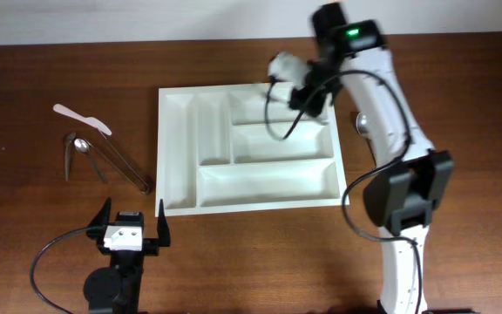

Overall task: Pack container
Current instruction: 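Carry the knife left and lower it into the tray's middle compartment, then open the right gripper and withdraw it to the right cutlery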

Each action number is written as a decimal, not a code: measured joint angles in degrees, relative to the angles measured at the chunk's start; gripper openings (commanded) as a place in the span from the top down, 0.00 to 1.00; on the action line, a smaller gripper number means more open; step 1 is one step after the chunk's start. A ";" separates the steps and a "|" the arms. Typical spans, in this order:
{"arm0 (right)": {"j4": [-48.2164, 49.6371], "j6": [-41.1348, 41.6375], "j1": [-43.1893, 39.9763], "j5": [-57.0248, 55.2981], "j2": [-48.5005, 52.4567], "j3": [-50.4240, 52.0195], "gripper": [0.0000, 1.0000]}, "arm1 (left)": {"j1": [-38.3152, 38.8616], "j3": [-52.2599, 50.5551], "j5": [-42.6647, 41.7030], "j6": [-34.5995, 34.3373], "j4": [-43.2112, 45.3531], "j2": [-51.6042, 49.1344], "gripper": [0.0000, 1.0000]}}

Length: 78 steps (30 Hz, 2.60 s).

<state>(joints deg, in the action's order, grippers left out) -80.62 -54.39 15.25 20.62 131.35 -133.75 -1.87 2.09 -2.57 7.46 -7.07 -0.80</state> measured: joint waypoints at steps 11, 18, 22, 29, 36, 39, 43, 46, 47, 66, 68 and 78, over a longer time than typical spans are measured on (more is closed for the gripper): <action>4.46 -12.35 3.45 0.28 0.00 16.83 0.96 | 0.00 0.00 0.00 0.00 0.00 0.00 0.01; 10.05 -9.99 2.89 0.20 0.07 19.34 0.54 | 0.00 0.00 0.02 0.00 0.00 0.00 0.01; 13.86 -4.94 2.89 -0.20 0.07 19.32 0.26 | 0.00 0.00 0.00 0.00 0.00 0.00 0.01; 12.72 3.69 2.78 -0.52 0.11 13.55 0.16 | 0.00 0.00 0.00 0.00 0.00 0.00 0.01; 4.70 18.32 0.00 -2.82 0.07 -2.99 0.01 | 0.00 0.00 0.00 0.00 0.00 0.00 0.01; -1.60 21.70 -3.48 -3.45 0.07 -8.00 0.11 | 0.00 0.00 0.00 0.00 0.00 0.00 0.01; -6.14 25.83 -9.20 -3.63 0.07 -8.96 0.01 | 0.00 0.00 0.02 0.00 0.00 0.00 0.01; -7.10 28.65 -13.38 -3.52 0.07 -8.81 0.01 | 0.00 0.00 0.00 0.00 0.00 0.00 0.01; -7.80 29.22 -14.53 -3.43 0.07 -8.57 0.01 | 0.00 0.00 0.02 0.00 0.00 0.00 0.01; -7.61 46.82 -23.74 -14.36 0.09 12.13 0.05 | 0.00 0.00 0.00 0.00 0.00 0.00 0.01; -7.61 50.51 -23.74 -17.57 0.07 12.15 0.06 | 0.00 0.00 0.00 0.00 0.00 0.00 0.01; -8.70 64.43 -23.74 -27.15 0.07 12.15 0.11 | 0.00 0.00 0.02 0.00 0.00 0.00 0.01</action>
<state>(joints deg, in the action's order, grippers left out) -89.32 10.04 -8.49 -6.52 131.41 -121.60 -1.87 2.09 -2.55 7.46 -7.07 -0.80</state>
